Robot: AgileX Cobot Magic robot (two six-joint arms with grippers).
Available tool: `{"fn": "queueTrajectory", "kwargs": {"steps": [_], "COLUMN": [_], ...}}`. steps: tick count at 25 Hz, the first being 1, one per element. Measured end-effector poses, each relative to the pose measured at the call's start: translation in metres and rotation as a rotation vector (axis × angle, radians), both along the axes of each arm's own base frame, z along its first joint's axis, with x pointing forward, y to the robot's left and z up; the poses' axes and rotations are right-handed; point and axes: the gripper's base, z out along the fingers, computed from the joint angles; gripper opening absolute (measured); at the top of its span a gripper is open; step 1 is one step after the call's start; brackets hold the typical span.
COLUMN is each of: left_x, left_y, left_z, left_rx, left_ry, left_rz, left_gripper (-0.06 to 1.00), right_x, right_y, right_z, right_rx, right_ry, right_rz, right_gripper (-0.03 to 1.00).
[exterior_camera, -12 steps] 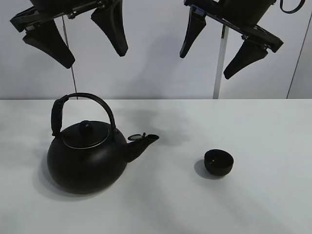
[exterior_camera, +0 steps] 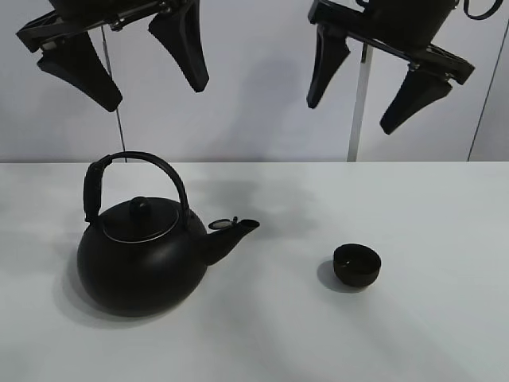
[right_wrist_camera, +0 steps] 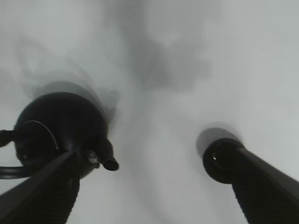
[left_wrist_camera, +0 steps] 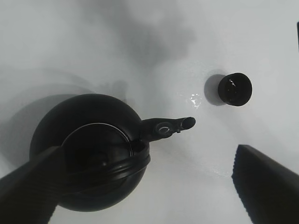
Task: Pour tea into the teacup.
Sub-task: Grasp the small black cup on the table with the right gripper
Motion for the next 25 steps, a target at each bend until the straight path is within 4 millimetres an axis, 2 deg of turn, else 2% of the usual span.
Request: {"fn": "queueTrajectory", "kwargs": {"steps": [3, 6, 10, 13, 18, 25], "left_x": [0.0, 0.0, 0.0, 0.0, 0.0, 0.0], "left_y": [0.0, 0.0, 0.0, 0.0, 0.0, 0.0], "left_z": [0.0, 0.0, 0.0, 0.0, 0.0, 0.0], "left_rx": [0.0, 0.0, 0.0, 0.0, 0.0, -0.002], "left_ry": [0.0, 0.0, 0.0, 0.0, -0.001, -0.003], "left_rz": [0.0, 0.0, 0.0, 0.0, 0.0, 0.001], "left_gripper": [0.69, 0.69, 0.69, 0.69, 0.69, 0.69], "right_x": [-0.005, -0.014, -0.031, -0.038, -0.038, -0.032], "right_y": [-0.005, -0.001, 0.021, 0.031, 0.024, 0.024], "right_z": [-0.01, -0.032, -0.063, -0.078, -0.095, -0.123], "right_rx": [-0.128, -0.256, -0.32, -0.316, -0.354, -0.385], "right_ry": [0.021, 0.04, 0.019, -0.011, -0.008, 0.041], "right_rz": [0.054, 0.123, 0.217, 0.24, 0.245, 0.262], "right_gripper": [0.61, 0.61, 0.61, 0.61, 0.61, 0.61]}}
